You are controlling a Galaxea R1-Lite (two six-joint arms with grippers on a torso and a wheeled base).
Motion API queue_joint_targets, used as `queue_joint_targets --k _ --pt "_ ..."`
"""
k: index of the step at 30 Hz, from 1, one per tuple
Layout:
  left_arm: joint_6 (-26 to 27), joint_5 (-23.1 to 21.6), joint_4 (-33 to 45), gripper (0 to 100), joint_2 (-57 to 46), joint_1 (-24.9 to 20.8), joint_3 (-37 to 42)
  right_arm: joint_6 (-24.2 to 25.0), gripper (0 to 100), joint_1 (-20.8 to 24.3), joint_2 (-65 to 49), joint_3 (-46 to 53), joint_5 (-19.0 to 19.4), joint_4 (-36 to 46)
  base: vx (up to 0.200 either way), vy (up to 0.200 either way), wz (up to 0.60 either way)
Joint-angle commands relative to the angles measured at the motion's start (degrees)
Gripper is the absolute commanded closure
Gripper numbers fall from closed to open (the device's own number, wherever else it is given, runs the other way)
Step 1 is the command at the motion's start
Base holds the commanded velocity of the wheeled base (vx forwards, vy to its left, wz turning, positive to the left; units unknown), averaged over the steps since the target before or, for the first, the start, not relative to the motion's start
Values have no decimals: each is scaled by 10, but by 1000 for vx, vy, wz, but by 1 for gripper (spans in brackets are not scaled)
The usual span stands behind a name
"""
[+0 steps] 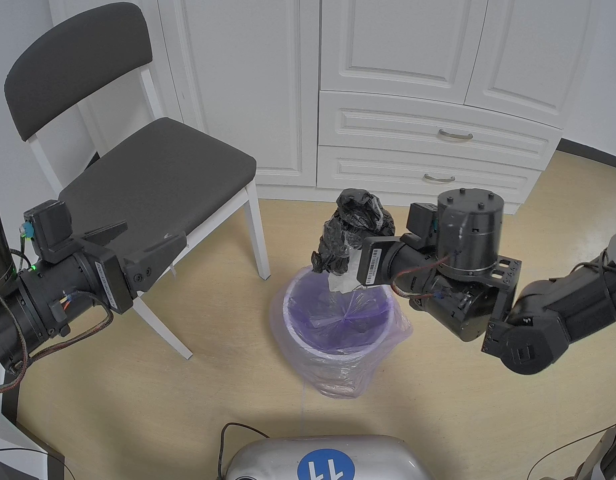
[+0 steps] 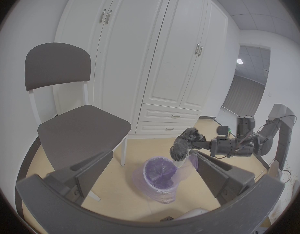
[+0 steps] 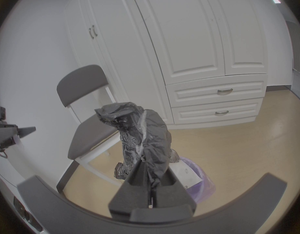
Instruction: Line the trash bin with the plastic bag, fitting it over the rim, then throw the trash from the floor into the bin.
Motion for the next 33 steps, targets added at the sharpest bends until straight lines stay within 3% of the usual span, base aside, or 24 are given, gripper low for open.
queue_joint_targets --k 1,13,17,23,33 --pt "-1 0 0 0 -8 1 1 -1 100 -18 41 -58 14 45 0 0 0" --pt "-1 0 0 0 12 2 -1 14 100 -35 96 -59 14 41 0 0 0" --pt "-1 0 0 0 19 2 -3 50 100 -36 112 -63 15 47 0 0 0" --pt "0 0 0 0 18 3 -2 46 100 -40 122 -92 30 56 0 0 0" --pt "1 0 0 0 23 23 -4 46 100 -47 165 -209 41 198 0 0 0"
